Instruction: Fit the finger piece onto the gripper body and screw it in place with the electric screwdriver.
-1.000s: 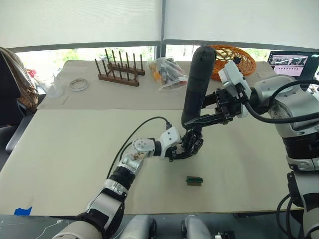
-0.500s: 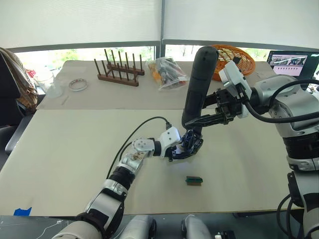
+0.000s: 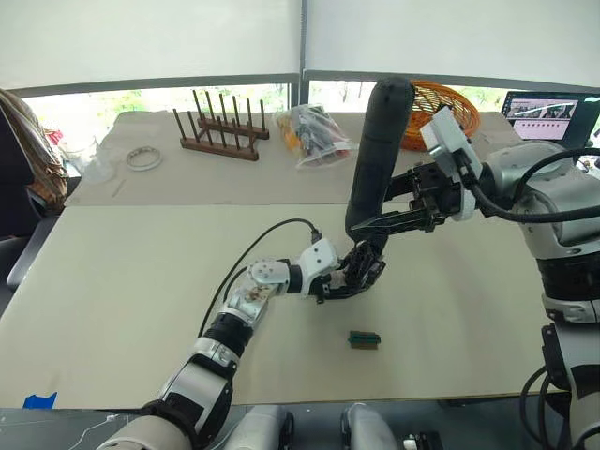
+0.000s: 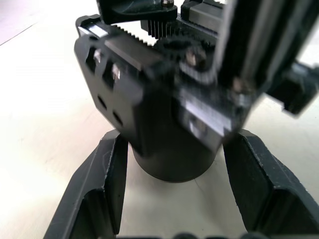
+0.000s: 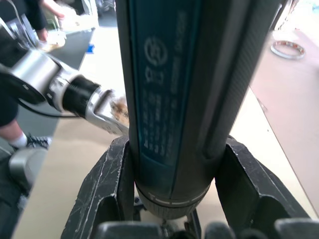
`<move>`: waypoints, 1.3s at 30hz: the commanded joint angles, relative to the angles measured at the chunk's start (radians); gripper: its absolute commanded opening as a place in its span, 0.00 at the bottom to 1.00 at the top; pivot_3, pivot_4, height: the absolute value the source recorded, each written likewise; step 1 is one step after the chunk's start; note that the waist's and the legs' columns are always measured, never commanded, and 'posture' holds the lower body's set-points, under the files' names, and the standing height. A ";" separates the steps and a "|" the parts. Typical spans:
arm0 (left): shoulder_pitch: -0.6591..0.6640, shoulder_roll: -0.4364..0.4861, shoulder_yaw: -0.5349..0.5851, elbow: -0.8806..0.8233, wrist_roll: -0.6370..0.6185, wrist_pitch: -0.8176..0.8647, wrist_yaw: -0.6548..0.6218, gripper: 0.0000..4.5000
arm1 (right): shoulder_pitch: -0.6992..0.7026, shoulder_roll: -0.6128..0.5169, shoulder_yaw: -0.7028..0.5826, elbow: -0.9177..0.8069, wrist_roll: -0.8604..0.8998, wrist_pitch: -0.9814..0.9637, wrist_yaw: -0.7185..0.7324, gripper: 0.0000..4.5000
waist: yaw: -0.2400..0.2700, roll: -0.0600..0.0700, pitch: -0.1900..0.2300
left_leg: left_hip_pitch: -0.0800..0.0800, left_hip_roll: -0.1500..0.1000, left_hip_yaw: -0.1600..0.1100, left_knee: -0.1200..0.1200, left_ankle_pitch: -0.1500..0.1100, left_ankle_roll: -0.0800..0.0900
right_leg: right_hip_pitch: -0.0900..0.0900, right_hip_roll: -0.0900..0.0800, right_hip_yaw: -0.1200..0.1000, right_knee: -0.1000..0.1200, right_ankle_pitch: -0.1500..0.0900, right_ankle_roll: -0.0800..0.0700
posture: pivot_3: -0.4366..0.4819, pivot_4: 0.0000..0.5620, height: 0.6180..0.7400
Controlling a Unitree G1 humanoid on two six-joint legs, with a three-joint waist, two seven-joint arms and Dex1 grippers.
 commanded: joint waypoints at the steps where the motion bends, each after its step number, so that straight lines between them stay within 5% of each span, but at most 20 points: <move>1: -0.023 -0.001 0.009 -0.047 -0.012 -0.023 0.001 0.51 | -0.013 0.003 -0.157 -0.107 0.133 0.006 -0.010 0.42 | -0.001 0.000 0.001 | -0.001 0.000 0.000 0.000 0.001 -0.001 | -0.002 0.000 -0.001 0.000 0.000 0.000 | 0.48 0.27 1.00; 9: -0.011 0.004 0.007 -0.063 -0.012 0.013 0.001 0.51 | 0.068 0.021 -0.241 -0.226 0.255 0.103 -0.143 0.42 | -0.002 0.000 0.001 | -0.002 0.000 0.000 0.001 0.002 -0.002 | -0.001 0.000 -0.003 0.000 0.000 0.000 | 0.48 0.27 1.00; 10: -0.010 0.011 0.014 -0.079 -0.026 0.038 -0.012 0.74 | 0.074 0.021 -0.257 -0.242 0.292 0.141 -0.175 0.42 | -0.001 0.000 0.001 | -0.002 0.000 0.000 0.001 0.002 -0.002 | -0.001 0.000 -0.002 0.000 0.000 0.000 | 0.48 0.27 1.00; 13: 0.010 0.073 0.030 -0.181 -0.077 0.119 -0.082 1.00 | 0.091 0.006 -0.318 -0.277 0.418 0.266 -0.282 0.42 | -0.001 0.000 0.001 | -0.002 0.001 0.000 0.000 0.002 -0.002 | -0.002 0.000 -0.001 0.000 0.000 0.000 | 0.48 0.27 1.00; 22: 0.146 0.439 0.118 -0.623 -0.292 0.387 -0.327 1.00 | 0.296 -0.274 -0.462 -0.067 0.687 0.765 -0.433 0.42 | -0.012 0.000 0.001 | 0.002 0.001 -0.002 -0.001 0.002 -0.002 | 0.003 -0.001 -0.001 -0.002 0.000 -0.001 | 0.48 0.27 1.00; 28: 0.289 0.674 0.184 -0.806 -0.366 0.470 -0.398 1.00 | 0.372 -0.380 -0.267 0.203 0.450 0.794 -0.399 0.42 | -0.027 0.004 0.003 | 0.004 0.002 0.000 -0.003 0.001 0.000 | 0.004 -0.001 0.001 -0.004 0.000 -0.001 | 0.48 0.27 1.00; 37: 0.390 0.723 0.252 -0.883 -0.404 0.533 -0.302 1.00 | 0.273 -0.319 0.100 0.600 -0.020 0.432 -0.170 0.42 | -0.028 0.009 0.005 | 0.005 0.002 0.003 -0.006 0.001 -0.001 | 0.004 0.001 0.001 -0.004 0.000 -0.001 | 0.48 0.27 1.00; 39: 0.409 0.741 0.272 -0.875 -0.410 0.546 -0.292 1.00 | 0.250 -0.329 0.119 0.650 -0.067 0.375 -0.106 0.66 | -0.024 0.009 0.005 | 0.006 0.002 0.003 -0.006 0.001 -0.001 | 0.005 0.001 0.001 -0.005 0.000 -0.001 | 0.48 0.27 1.00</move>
